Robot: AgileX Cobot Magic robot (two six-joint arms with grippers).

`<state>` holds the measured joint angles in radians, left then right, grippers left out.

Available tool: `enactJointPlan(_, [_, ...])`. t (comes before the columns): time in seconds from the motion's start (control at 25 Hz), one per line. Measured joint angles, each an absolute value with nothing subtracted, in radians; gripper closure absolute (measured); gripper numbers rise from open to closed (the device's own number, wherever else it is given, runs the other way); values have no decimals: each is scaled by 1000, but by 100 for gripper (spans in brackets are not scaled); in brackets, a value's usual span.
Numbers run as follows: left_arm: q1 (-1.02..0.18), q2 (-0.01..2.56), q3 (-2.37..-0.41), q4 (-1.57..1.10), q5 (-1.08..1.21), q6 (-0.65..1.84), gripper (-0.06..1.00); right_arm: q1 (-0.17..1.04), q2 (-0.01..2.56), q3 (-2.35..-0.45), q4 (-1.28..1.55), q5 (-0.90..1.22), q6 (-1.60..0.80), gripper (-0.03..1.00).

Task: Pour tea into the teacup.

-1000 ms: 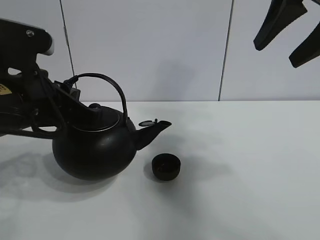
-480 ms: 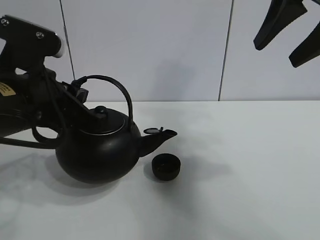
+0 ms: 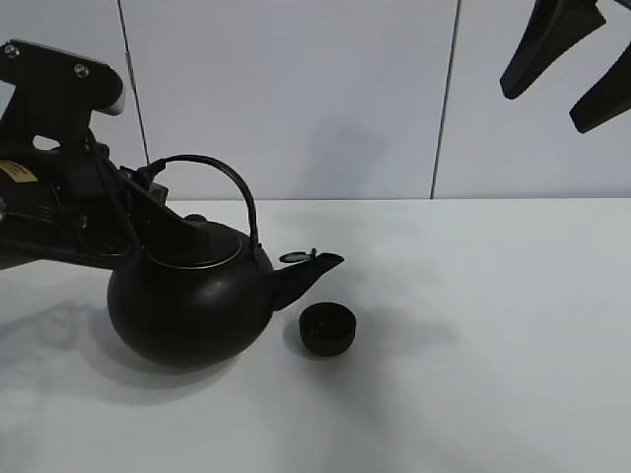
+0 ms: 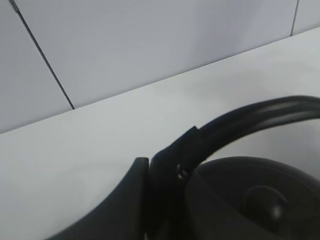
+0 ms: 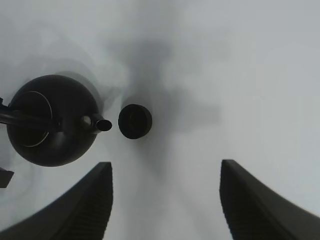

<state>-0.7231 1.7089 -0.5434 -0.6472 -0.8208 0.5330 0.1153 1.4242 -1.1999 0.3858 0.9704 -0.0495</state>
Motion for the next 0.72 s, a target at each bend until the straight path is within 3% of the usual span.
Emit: enactJointPlan(0.72, [-723, 1709, -545, -660, -804, 702, 84, 115, 1424, -1200, 386, 970, -49, 54])
